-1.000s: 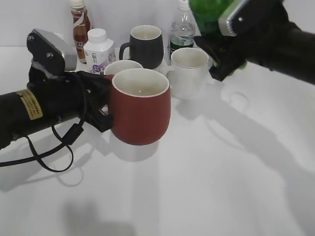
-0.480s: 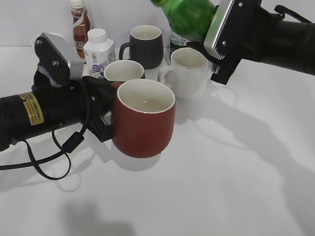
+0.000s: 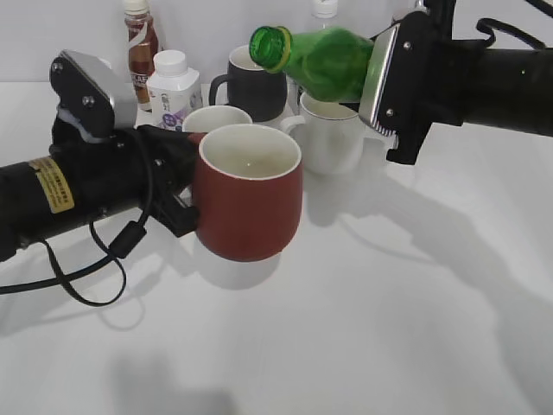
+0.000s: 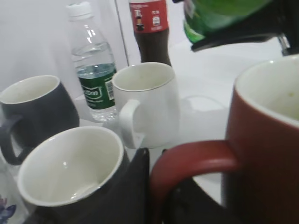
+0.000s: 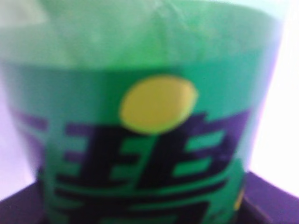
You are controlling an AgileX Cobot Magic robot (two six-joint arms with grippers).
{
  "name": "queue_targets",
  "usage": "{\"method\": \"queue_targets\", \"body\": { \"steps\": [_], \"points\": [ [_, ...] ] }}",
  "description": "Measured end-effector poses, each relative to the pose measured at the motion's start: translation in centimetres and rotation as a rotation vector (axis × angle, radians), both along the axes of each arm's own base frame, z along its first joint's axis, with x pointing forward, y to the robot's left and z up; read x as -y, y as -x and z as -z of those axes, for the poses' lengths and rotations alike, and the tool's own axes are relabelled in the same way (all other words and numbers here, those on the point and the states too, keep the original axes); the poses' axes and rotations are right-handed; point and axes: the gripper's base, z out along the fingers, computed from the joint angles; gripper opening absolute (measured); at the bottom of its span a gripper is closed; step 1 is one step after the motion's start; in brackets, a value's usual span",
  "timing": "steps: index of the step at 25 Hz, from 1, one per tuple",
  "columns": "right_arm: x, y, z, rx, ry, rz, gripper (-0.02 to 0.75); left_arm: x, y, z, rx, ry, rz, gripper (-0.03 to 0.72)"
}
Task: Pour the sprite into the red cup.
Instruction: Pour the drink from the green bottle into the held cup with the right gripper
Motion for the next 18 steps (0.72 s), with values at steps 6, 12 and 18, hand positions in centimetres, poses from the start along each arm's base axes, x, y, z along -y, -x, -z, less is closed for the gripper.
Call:
{"method": "queue_targets", "body": {
  "steps": [6, 12, 18],
  "points": [
    [-0.1, 0.2, 0.2, 0.020, 0.059, -0.040, 0.437, -0.6, -0.4, 0.3, 0.035, -0.072, -0.031, 0.045],
    [-0.1, 0.3, 0.3, 0.094, 0.148, -0.086, 0.437, -0.5, -0.5, 0.6, 0.034, -0.073, -0.030, 0.045],
    [-0.2, 0.3, 0.3, 0.134, 0.193, -0.106, 0.437, -0.2, -0.5, 1.1, 0.051, -0.060, 0.009, 0.045]
  ]
}}
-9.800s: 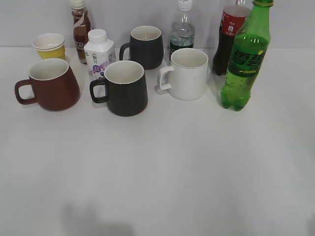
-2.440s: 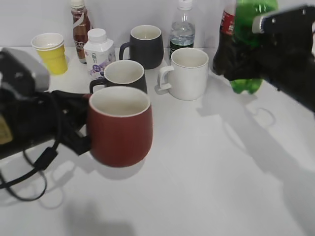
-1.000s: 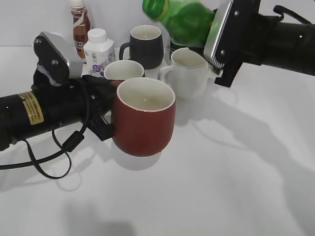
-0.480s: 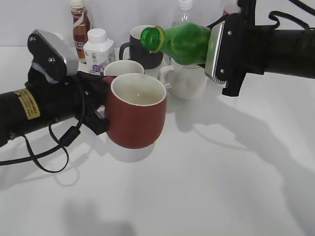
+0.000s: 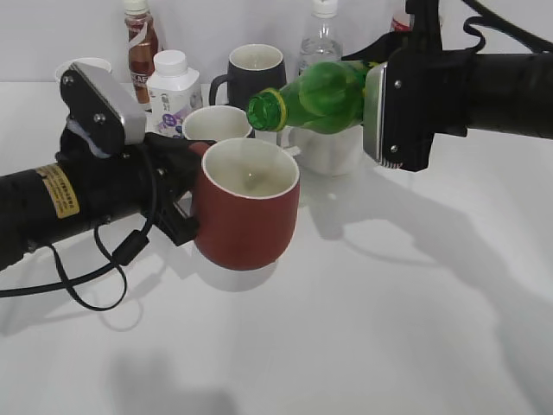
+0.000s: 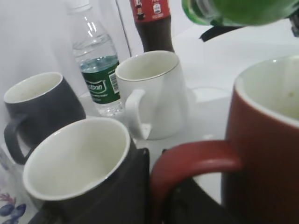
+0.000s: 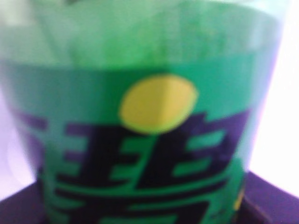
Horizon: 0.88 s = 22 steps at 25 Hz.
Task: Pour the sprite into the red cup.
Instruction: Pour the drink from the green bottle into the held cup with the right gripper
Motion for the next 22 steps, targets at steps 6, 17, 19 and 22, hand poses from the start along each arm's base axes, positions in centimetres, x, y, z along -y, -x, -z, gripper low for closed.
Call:
{"method": "queue_targets", "body": {
  "steps": [6, 17, 19, 22],
  "points": [
    [0.00, 0.00, 0.00, 0.041, 0.042, -0.019, 0.437, 0.12, 0.14, -0.01, 0.010, -0.008, 0.023, 0.045],
    [0.00, 0.00, 0.00, 0.097, 0.099, -0.045, 0.437, 0.48, 0.58, 0.02, 0.038, -0.032, 0.095, 0.045],
    [0.00, 0.00, 0.00, 0.102, 0.104, -0.048, 0.437, 0.50, 0.59, -0.03, 0.042, -0.027, 0.097, 0.045],
    [0.00, 0.00, 0.00, 0.122, 0.124, -0.057, 0.437, 0.51, 0.60, -0.04, 0.043, -0.026, 0.098, 0.045]
  ]
}}
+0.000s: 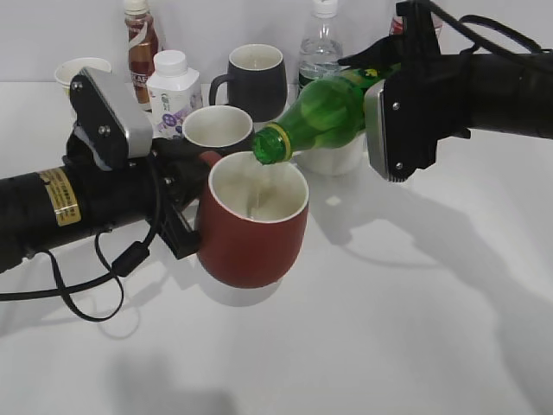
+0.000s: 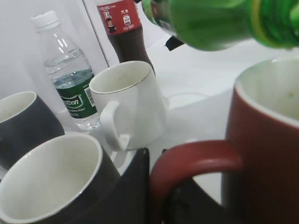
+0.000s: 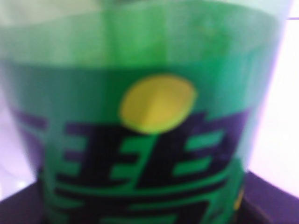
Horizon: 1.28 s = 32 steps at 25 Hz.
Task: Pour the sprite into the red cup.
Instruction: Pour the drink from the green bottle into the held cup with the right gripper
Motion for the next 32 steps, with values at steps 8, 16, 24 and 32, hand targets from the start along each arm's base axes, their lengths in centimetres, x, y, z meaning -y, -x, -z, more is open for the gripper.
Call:
{"method": "queue_targets", "body": {
  "steps": [8, 16, 24, 32],
  "points": [
    [0.00, -0.01, 0.00, 0.014, 0.013, -0.006, 0.436, 0.02, 0.02, -0.01, 0.002, 0.000, 0.004, 0.045],
    [0.01, -0.01, -0.01, 0.028, 0.026, -0.011, 0.436, 0.08, 0.11, 0.01, 0.008, -0.008, 0.017, 0.045],
    [0.02, -0.03, -0.03, 0.040, 0.036, -0.013, 0.435, 0.10, 0.14, 0.03, 0.010, -0.010, 0.022, 0.045],
    [0.03, -0.05, -0.04, 0.055, 0.050, -0.018, 0.435, 0.10, 0.14, 0.03, 0.010, -0.011, 0.022, 0.045]
  ]
}}
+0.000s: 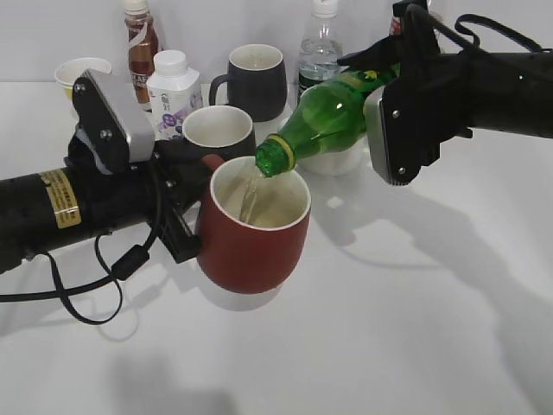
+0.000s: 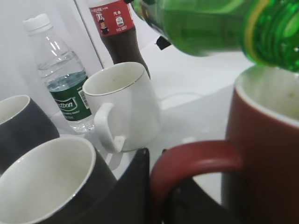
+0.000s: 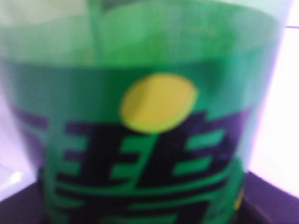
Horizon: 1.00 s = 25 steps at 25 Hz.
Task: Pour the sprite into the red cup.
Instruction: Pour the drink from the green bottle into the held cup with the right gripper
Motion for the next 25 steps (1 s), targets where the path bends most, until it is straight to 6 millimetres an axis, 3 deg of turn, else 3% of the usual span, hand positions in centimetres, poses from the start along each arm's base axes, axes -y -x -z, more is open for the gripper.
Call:
{"method": "queue_targets", "body": {
  "steps": [25],
  "points": [
    [0.00, -0.02, -0.04, 0.022, 0.017, -0.007, 0.434, 0.06, 0.11, 0.08, 0.003, -0.014, 0.016, 0.045]
  ]
}}
